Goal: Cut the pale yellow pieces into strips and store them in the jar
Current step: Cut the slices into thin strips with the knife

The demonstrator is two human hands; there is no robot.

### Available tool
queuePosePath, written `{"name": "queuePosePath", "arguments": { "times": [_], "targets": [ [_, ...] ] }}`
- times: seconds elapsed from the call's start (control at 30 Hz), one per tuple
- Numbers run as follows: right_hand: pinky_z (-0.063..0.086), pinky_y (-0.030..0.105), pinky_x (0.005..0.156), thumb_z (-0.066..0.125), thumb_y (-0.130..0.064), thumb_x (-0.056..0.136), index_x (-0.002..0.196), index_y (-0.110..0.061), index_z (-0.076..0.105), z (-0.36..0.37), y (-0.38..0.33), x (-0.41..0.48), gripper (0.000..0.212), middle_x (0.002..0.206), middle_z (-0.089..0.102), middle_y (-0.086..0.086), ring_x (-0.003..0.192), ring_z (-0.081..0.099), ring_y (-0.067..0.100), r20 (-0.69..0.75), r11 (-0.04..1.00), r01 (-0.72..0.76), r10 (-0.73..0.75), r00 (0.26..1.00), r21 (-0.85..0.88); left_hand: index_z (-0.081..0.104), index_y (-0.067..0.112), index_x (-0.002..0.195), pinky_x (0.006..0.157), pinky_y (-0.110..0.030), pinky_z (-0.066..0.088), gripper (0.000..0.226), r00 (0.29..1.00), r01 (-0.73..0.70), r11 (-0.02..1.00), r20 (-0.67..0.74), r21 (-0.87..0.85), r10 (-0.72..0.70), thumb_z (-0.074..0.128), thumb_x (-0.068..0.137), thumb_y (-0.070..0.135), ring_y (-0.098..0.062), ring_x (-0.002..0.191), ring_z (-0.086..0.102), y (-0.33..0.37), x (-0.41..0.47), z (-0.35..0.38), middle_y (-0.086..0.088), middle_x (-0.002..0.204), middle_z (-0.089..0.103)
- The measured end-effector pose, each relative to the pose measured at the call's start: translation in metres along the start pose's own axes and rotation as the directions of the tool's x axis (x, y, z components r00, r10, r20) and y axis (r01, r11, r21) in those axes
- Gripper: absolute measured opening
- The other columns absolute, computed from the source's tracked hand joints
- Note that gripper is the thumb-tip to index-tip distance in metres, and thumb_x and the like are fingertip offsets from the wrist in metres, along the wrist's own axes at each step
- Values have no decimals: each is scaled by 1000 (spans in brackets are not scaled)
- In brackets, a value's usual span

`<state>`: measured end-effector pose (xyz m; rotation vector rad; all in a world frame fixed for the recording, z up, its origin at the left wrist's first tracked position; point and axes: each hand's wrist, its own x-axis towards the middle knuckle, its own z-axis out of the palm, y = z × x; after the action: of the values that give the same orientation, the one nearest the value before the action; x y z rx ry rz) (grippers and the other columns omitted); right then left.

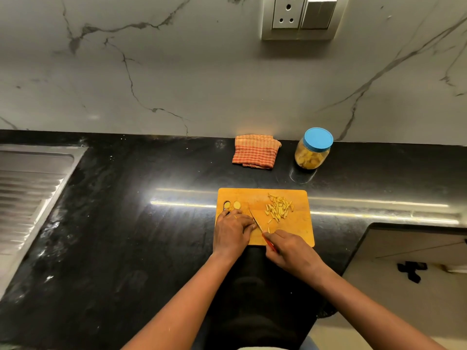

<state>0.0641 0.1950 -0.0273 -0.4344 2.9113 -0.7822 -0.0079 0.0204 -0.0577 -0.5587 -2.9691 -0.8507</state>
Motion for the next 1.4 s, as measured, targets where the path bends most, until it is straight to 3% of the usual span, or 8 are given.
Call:
{"name": "queuePosePath", "arguments": {
  "times": [0.23, 0.43, 0.67, 0.8, 1.03, 1.17, 1.4],
  "targets": [
    [46, 27, 79, 49, -27, 98, 137, -12, 52, 0, -1, 3, 42, 107, 64, 7, 91, 61, 20, 62, 1000, -19, 19, 998, 7, 78, 26, 91, 106, -41, 39, 10, 1000, -17, 1000, -6, 22, 17, 76, 81, 29, -12, 108, 63, -1, 0, -2, 12, 95, 75],
    [47, 35, 87, 41, -28, 101, 144, -11, 42, 3, -2, 15, 46, 118, 59, 10, 100, 59, 27, 181, 993, -8, 30, 983, -119, 78, 28, 92, 104, -39, 37, 11, 1000, -26, 997, 8, 79, 25, 73, 83, 33, -11, 109, 62, 0, -1, -3, 13, 97, 74],
    [47, 33, 84, 38, -28, 102, 147, -12, 38, 6, 2, 1, 48, 117, 60, 9, 97, 59, 25, 157, 987, 14, 10, 988, -157, 77, 31, 93, 102, -39, 37, 14, 1000, -21, 993, 15, 115, 20, 70, 85, 39, -5, 106, 61, 0, 1, -4, 18, 97, 73],
    [51, 33, 79, 43, -27, 100, 142, -11, 47, 3, 9, -12, 45, 107, 63, 7, 89, 62, 23, 131, 990, 47, -30, 991, -131, 77, 31, 96, 105, -39, 35, 15, 1000, -4, 994, 17, 107, 2, 68, 86, 40, -4, 109, 60, -1, 0, -3, 18, 100, 73],
    [48, 28, 72, 48, -27, 99, 137, -10, 52, -2, 4, -11, 41, 99, 64, 5, 83, 61, 20, 32, 998, 22, -20, 999, -54, 76, 27, 103, 112, -34, 28, 19, 998, 21, 999, 54, 25, -22, 67, 89, 35, -6, 122, 54, -1, 0, -4, 14, 110, 71],
    [51, 30, 71, 50, -26, 97, 134, -10, 56, 4, -3, -8, 40, 96, 65, 5, 80, 62, 19, 21, 999, 23, -23, 1000, -24, 75, 21, 108, 112, -32, 35, 21, 997, 28, 998, 72, -51, -24, 69, 89, 28, -8, 125, 53, -3, -2, -5, 10, 113, 71],
    [53, 32, 73, 50, -27, 97, 135, -11, 54, 8, -5, -8, 42, 98, 65, 5, 82, 62, 19, 20, 1000, 18, -18, 1000, -14, 75, 20, 110, 114, -31, 34, 23, 997, 32, 997, 69, -69, -28, 69, 89, 28, -8, 127, 53, -3, -4, -5, 8, 116, 71]
  ]
}}
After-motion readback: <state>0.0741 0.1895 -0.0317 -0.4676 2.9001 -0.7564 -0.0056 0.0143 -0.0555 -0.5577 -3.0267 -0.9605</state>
